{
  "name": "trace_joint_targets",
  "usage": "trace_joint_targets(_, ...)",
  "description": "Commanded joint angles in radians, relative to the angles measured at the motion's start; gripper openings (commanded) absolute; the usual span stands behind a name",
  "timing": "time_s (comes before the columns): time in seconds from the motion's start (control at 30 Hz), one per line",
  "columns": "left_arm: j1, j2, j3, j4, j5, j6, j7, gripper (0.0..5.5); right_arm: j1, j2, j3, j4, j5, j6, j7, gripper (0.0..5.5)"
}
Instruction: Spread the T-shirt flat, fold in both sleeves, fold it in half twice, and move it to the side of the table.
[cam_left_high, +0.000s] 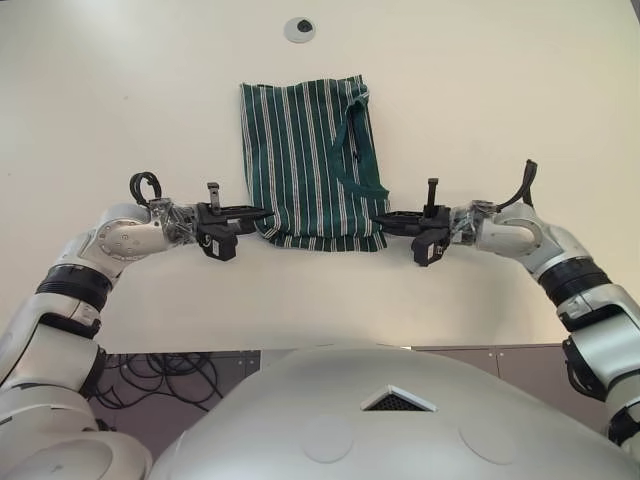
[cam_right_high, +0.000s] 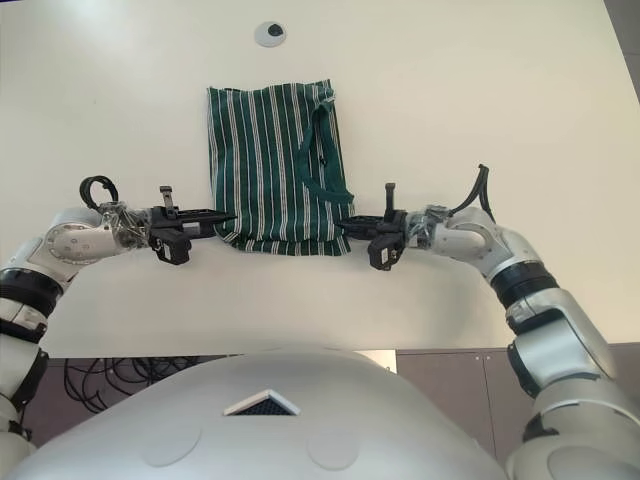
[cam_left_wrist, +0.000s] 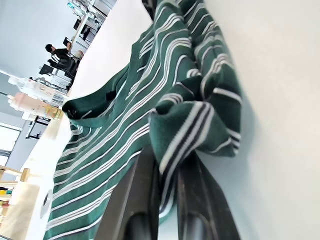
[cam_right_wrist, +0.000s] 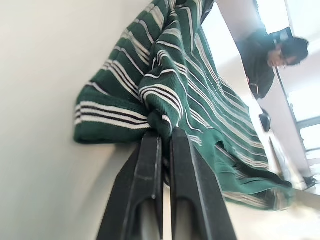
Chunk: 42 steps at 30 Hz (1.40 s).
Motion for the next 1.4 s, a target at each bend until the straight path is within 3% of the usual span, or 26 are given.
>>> trace_joint_targets(0.03,0.172,0.049,-0.092,-0.264,-0.333,0.371,-0.322,0.19,0.077,-0.049,0.049,-0.162,0.323,0.212,0.291,0.00)
trace_joint_targets(0.13,0.200,0.137,-0.054,-0.503,-0.619,0.681,-0.494,0.14,0.128,-0.111,0.049,-0.288,0.499,0.397,0.476,0.00)
trace_joint_targets(0.23,0.226,0.177,-0.007,-0.591,-0.717,0.855,-0.586,0.13,0.171,-0.170,0.021,-0.396,0.600,0.546,0.591,0.00)
trace_joint_targets(0.5,0.374,0.221,0.108,-0.694,-0.729,1.076,-0.747,0.12,0.327,-0.312,-0.145,-0.709,0.821,0.849,0.766,0.00)
trace_joint_targets(0.67,0.423,0.226,0.176,-0.796,-0.766,1.182,-0.809,0.12,0.403,-0.318,-0.216,-0.825,0.871,0.952,0.816,0.00)
trace_joint_targets(0.93,0.407,0.162,0.331,-0.817,-0.881,1.374,-0.840,0.12,0.400,-0.196,-0.320,-0.865,0.917,1.070,0.752,0.00)
trace_joint_targets(1.27,0.255,-0.032,0.433,-0.465,-0.811,1.446,-0.821,0.12,0.229,-0.009,-0.372,-0.672,0.823,1.240,0.581,0.00)
trace_joint_targets(1.4,0.213,-0.096,0.463,-0.439,-0.776,1.464,-0.768,0.12,0.153,0.075,-0.378,-0.581,0.765,1.277,0.498,0.00)
